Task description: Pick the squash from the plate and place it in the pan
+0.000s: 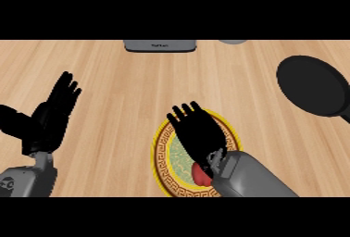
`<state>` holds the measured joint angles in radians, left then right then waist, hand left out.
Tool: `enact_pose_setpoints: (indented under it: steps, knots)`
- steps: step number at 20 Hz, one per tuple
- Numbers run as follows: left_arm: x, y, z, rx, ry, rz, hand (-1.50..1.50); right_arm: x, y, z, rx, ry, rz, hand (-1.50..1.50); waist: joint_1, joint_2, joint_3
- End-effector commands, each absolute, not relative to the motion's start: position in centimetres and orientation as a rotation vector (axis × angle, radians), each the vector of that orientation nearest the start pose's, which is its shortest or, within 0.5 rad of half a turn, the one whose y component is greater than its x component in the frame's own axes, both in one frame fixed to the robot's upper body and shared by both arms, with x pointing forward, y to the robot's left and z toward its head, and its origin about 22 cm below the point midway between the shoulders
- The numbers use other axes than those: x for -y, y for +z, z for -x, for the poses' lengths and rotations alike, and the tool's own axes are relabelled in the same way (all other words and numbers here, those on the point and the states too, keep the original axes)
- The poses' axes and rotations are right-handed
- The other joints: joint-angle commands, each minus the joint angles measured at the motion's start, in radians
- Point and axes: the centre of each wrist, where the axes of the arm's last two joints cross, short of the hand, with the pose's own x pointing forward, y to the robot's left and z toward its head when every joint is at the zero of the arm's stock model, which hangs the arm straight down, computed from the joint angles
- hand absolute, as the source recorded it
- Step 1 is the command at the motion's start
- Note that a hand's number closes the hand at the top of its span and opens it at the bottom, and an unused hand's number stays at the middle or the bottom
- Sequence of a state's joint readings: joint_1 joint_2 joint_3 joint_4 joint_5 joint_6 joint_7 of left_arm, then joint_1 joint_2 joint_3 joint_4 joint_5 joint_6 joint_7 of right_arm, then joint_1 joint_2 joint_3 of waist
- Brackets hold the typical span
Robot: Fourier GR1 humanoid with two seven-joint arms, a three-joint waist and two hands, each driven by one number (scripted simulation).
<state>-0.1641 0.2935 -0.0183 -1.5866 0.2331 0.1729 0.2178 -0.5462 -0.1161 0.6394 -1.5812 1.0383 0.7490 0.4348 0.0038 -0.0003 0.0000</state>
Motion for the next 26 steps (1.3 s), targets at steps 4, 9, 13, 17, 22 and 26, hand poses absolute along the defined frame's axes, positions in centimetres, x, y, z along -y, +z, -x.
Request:
enact_pose_setpoints:
  steps: [4,9,13,17,22,26]
  knots:
    - [-28.5,7.1,-26.3,1.535,0.036,-0.093,0.0,5.9,8.7,-29.5,1.074,1.934,0.741,-1.5,0.004,0.0,0.0]
    - [-28.0,6.0,-28.0,1.521,0.049,-0.068,0.0,5.9,7.6,-32.2,1.096,1.924,0.725,-1.5,0.004,0.003,0.0]
    - [-26.8,5.5,-26.3,1.527,0.04,-0.121,0.0,6.2,4.5,-30.3,1.11,1.915,0.71,-1.5,0.002,0.001,0.0]
    - [-29.3,5.3,-27.3,1.507,0.044,-0.118,0.0,5.5,3.0,-29.9,1.119,1.893,0.667,-1.5,0.001,0.002,0.0]
    - [-26.1,4.0,-27.4,1.505,0.036,-0.097,0.0,4.9,2.4,-30.7,1.052,1.93,0.655,-1.5,0.003,0.002,0.0]
    - [-26.7,5.9,-26.2,1.523,0.042,-0.081,0.0,5.2,3.3,-31.4,1.18,1.991,0.593,1.5,0.005,0.0,0.0]
